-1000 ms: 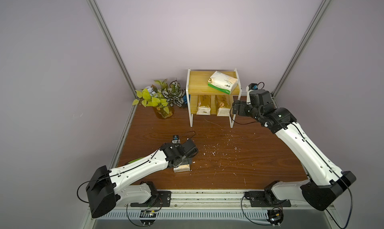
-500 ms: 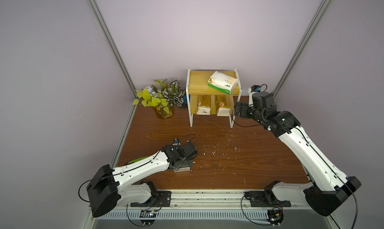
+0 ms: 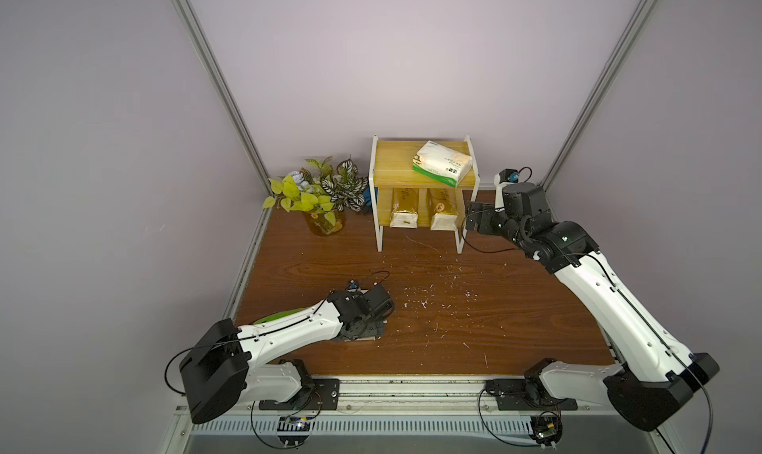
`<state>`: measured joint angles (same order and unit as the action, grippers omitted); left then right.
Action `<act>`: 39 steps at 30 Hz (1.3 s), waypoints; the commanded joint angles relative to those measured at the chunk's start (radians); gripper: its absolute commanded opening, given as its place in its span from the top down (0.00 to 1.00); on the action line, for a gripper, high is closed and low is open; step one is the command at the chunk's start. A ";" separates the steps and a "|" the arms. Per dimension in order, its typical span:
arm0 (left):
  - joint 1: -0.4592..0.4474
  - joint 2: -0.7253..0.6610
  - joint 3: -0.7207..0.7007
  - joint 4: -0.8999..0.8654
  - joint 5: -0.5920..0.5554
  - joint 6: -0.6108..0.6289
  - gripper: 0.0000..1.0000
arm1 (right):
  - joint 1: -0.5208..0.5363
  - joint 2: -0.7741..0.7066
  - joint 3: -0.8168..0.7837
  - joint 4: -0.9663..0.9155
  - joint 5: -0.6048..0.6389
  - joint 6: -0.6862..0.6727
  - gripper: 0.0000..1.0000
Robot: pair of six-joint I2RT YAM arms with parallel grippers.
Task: Place the tissue boxes on the shelf by color
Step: Pick up the box of tissues from the center of the board, then place a box of tissues on the shelf.
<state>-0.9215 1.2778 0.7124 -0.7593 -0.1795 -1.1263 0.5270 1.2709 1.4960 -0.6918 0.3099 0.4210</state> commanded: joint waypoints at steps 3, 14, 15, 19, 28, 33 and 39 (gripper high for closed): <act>0.003 0.041 -0.014 0.037 0.025 0.020 0.02 | 0.003 -0.034 -0.008 0.023 0.018 0.005 0.01; 0.003 0.034 0.014 0.026 -0.003 0.033 0.61 | 0.002 -0.047 -0.022 0.022 0.016 0.017 0.01; 0.003 0.035 0.020 0.021 -0.007 0.034 0.65 | 0.002 -0.049 -0.023 0.021 0.015 0.018 0.01; 0.003 0.038 0.090 -0.032 -0.043 0.068 0.69 | 0.002 -0.051 -0.019 0.020 0.015 0.014 0.01; 0.002 0.095 0.515 -0.221 -0.121 0.301 0.69 | 0.002 -0.051 -0.005 0.021 0.021 -0.004 0.01; 0.002 0.143 0.746 -0.263 -0.128 0.412 0.68 | 0.002 -0.056 -0.003 0.024 0.035 -0.013 0.01; 0.002 0.190 1.027 -0.281 -0.194 0.487 0.67 | 0.002 -0.067 -0.023 0.021 0.028 -0.002 0.01</act>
<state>-0.9215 1.4654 1.6516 -1.0023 -0.3016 -0.7158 0.5270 1.2472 1.4727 -0.6930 0.3176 0.4183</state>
